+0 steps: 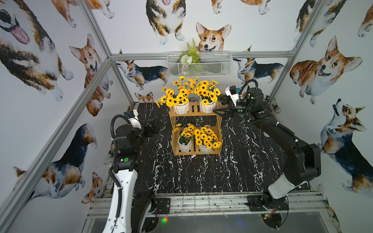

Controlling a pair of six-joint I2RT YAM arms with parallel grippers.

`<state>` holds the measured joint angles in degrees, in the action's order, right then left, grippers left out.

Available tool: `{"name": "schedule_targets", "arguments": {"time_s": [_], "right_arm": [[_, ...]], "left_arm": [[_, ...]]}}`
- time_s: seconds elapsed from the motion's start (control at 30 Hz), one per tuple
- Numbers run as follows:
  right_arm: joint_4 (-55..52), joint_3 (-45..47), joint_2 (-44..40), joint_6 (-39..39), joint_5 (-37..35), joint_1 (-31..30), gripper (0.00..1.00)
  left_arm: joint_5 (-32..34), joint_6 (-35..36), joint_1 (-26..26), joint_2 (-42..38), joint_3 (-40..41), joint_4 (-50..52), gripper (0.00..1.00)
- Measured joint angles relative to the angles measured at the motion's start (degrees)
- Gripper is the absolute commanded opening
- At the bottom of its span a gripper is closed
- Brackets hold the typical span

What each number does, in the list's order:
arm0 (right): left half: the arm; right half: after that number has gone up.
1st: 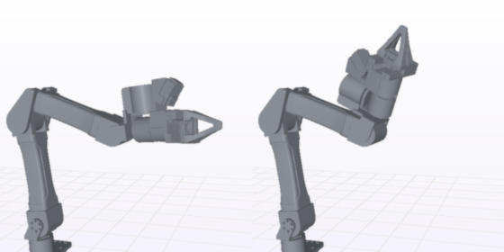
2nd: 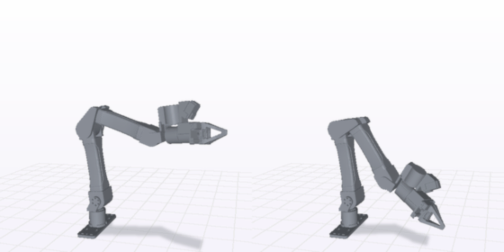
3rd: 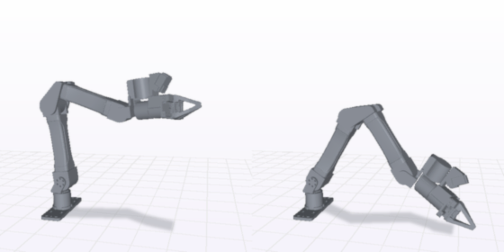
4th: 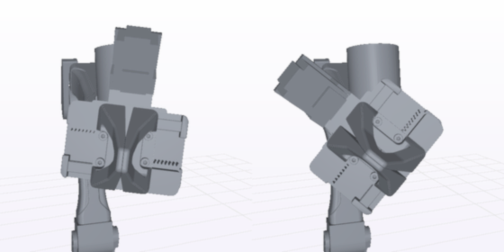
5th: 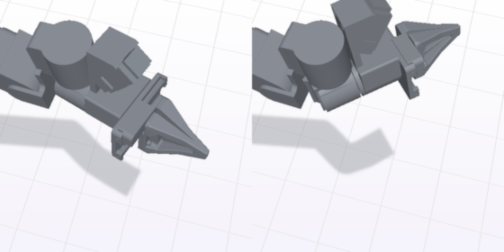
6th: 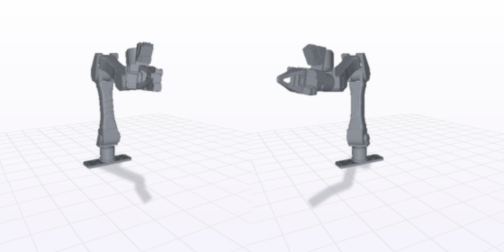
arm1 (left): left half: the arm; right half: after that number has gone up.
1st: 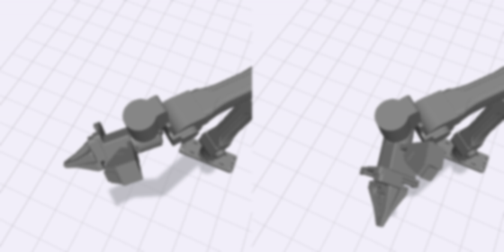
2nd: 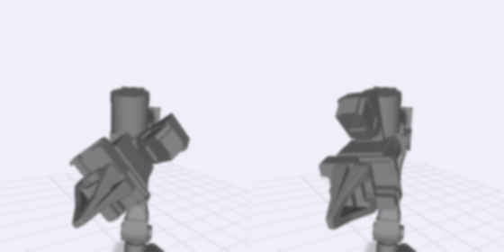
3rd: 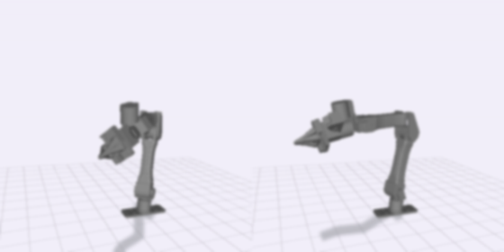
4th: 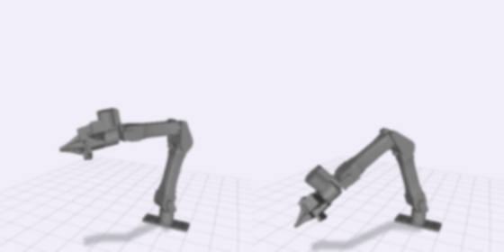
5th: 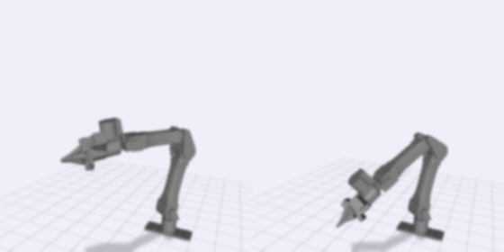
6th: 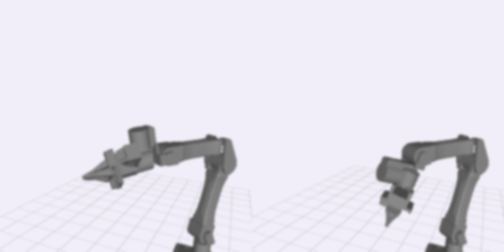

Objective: Take the sunflower pots off the shelves
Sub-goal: Pick up the sunflower pot from the shelf.

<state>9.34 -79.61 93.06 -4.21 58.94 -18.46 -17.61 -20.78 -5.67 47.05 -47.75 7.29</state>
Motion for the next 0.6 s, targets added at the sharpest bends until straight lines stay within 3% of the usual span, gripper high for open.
{"name": "schedule_targets", "arguments": {"time_s": [0.6], "right_arm": [[0.3,-2.6,1.9,0.2,-3.6,-1.9,1.0]], "left_arm": [[0.0,0.0,0.0,-1.5,0.0,0.9,1.0]]}}
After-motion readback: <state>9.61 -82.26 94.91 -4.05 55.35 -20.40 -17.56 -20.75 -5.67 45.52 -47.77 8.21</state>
